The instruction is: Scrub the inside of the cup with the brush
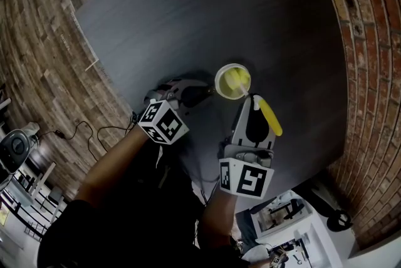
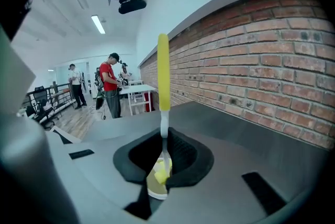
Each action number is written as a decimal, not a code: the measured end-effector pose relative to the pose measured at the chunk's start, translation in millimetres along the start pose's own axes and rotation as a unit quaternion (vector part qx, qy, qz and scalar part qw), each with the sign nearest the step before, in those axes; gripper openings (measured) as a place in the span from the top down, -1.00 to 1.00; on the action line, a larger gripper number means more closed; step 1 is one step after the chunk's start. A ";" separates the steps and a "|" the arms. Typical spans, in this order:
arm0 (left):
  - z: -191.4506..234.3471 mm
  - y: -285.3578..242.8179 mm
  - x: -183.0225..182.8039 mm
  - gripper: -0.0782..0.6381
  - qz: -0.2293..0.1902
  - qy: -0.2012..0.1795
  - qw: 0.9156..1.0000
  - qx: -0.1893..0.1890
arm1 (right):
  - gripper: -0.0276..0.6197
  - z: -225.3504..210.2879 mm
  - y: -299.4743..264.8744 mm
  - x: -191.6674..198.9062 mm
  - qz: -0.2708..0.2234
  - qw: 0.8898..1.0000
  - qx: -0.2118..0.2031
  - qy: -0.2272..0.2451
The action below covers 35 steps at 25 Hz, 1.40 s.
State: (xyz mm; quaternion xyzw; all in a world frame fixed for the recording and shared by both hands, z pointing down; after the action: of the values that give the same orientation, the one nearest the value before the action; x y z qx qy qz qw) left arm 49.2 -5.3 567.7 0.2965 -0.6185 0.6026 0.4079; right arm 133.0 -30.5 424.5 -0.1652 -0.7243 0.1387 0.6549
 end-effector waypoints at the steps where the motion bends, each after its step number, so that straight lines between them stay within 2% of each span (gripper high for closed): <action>1: -0.3 0.0 0.1 0.58 0.000 0.000 1.000 0.000 | 0.76 0.4 -0.5 0.1 -0.002 1.000 -0.003 -0.007; 6: -0.7 0.4 0.8 0.58 0.001 0.002 1.000 0.000 | 0.77 3.4 0.0 0.8 -0.004 0.999 -0.021 -0.042; 16: -0.6 -0.1 2.1 0.58 0.002 0.005 1.000 -0.002 | 0.77 15.8 13.0 4.3 0.050 0.996 -0.072 -0.009; 24: 0.1 0.7 0.9 0.58 0.003 0.004 1.000 -0.005 | 0.77 6.7 22.2 10.1 0.100 0.993 -0.039 0.058; 30: 0.7 2.0 1.3 0.58 0.003 0.005 1.000 -0.005 | 0.77 6.2 20.3 6.3 0.099 0.993 -0.013 0.068; 35: 0.1 -0.6 0.2 0.58 0.003 0.004 1.000 -0.004 | 0.77 0.8 18.5 6.0 0.076 0.994 -0.002 0.077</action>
State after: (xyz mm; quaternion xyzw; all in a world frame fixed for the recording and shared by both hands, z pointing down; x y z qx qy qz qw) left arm 49.6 -5.4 568.3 0.2904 -0.6203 0.6025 0.4098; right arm 132.7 -11.2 422.1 -0.2315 -0.6570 0.1733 0.6962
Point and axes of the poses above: the fingertips, and each gripper's own axes: y backward along the fingers, z to its left, x out of its underside, the point moved 3 cm from there along y, backward along the fingers, and after that the axes turned 6 degrees about -y, right-handed, at the moved point
